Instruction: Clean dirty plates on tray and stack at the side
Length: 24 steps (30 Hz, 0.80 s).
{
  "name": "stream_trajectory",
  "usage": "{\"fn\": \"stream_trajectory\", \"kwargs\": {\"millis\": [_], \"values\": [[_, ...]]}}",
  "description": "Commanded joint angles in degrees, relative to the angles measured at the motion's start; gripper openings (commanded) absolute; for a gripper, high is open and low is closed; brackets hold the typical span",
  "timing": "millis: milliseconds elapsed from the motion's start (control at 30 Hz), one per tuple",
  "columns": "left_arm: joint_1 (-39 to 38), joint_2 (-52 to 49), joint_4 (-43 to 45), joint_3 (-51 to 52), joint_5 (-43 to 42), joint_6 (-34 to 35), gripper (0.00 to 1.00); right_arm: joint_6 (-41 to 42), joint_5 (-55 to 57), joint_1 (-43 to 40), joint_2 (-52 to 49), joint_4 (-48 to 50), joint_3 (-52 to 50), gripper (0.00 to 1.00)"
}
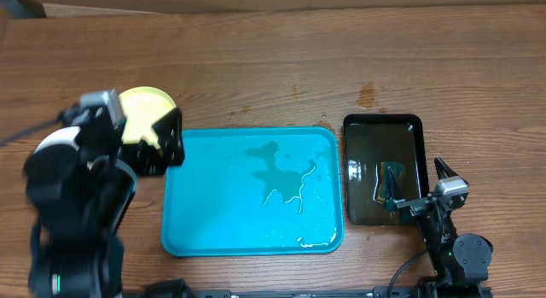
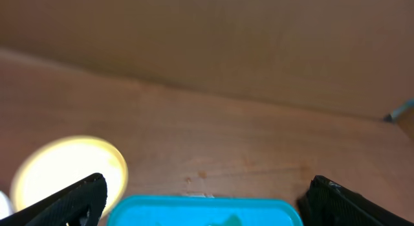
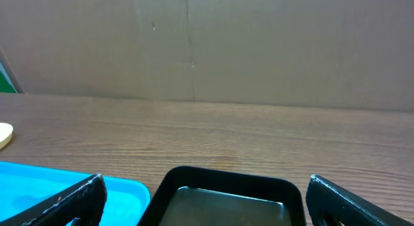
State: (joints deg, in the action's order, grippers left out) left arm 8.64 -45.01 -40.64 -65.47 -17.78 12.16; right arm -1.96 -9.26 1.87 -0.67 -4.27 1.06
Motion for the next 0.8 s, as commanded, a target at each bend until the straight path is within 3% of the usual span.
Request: {"fn": "stream_trajectory", "kwargs": {"millis": [0, 300, 433, 467, 600, 767], "values": [[-0.07, 8.96, -0.09, 4.55, 3.93, -2.54, 1.00, -0.44, -0.48, -0.22, 0.50, 0.31, -0.61, 1.00], [-0.07, 30.58, 4.81, 23.47, 6.36, -3.17, 1.00, -0.44, -0.48, -0.22, 0.50, 0.31, -0.61, 1.00], [-0.07, 37.92, 19.39, 32.94, 6.14, -1.73, 1.00, -0.44, -0.48, -0.22, 0.50, 0.31, -0.61, 1.00], [-0.07, 40.76, 29.77, 37.73, 6.14, 0.50, 1.00, -0.44, -0.48, -0.22, 0.50, 0.31, -0.61, 1.00], [-0.07, 44.41, 48.52, 46.99, 6.14, 5.64, 1.00, -0.44, -0.48, -0.22, 0.50, 0.31, -0.61, 1.00], [-0.11, 44.81, 56.59, 55.21, 6.21, 10.84, 1.00, -0.44, -0.48, -0.22, 0.50, 0.31, -0.61, 1.00]]}}
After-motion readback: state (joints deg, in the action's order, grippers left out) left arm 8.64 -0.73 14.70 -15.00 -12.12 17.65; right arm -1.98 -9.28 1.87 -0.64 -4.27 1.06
